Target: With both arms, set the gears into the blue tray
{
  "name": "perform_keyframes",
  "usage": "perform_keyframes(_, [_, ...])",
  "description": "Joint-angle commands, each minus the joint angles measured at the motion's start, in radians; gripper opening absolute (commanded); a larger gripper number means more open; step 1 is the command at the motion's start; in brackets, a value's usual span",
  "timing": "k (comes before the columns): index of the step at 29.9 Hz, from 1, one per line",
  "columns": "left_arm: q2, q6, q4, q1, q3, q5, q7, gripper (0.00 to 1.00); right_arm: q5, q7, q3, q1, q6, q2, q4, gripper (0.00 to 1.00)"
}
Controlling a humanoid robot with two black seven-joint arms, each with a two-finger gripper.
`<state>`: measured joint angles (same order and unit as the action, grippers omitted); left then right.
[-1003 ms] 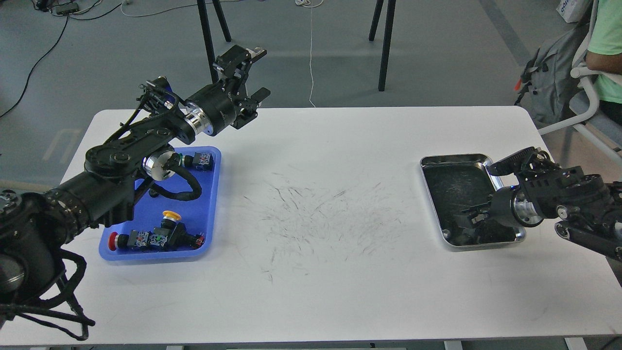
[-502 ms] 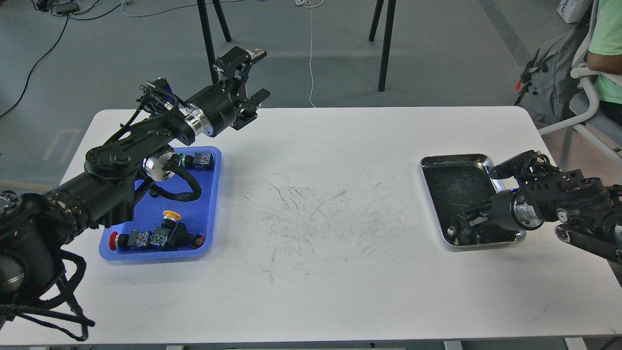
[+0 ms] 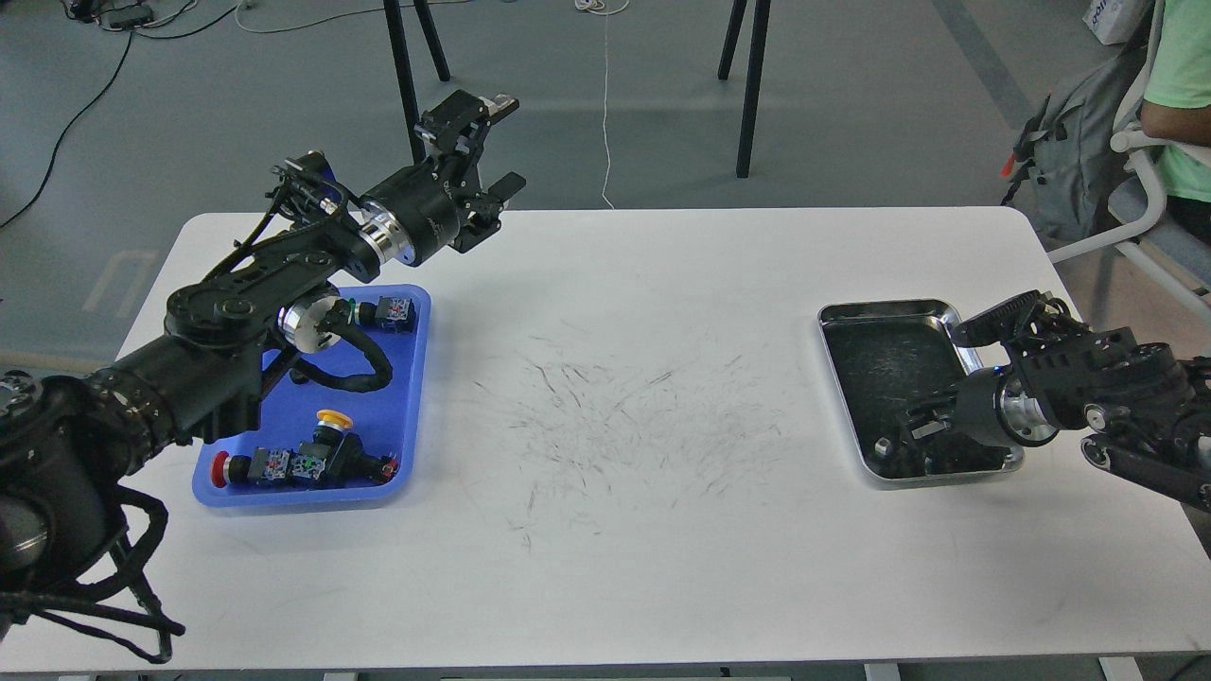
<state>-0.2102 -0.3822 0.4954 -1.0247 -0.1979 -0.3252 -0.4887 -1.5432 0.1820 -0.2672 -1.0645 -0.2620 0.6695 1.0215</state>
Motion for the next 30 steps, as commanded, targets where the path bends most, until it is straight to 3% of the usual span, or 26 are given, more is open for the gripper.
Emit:
perform_keyframes(1, [0.000,0.000,0.000,-0.002,0.000,-0.002,0.000,1.00,0.003,0.002,0.003,-0.011,0.001,0.001,0.003,0.11])
perform_keyframes(12, [-0.006,0.000,0.000,-0.002,0.002,-0.003,0.000,1.00,0.008,0.002,0.026,-0.072,0.021,-0.004,0.002,0.10])
perform_keyframes(20, [-0.020,0.000,0.003,-0.003,0.000,0.000,0.000,1.00,0.058,0.001,0.129,-0.063,0.207,-0.079,-0.003,0.09])
perform_keyframes(30, [-0.043,0.000,0.009,-0.002,0.000,0.003,0.000,1.00,0.083,0.020,0.135,-0.063,0.375,-0.264,-0.038,0.06])
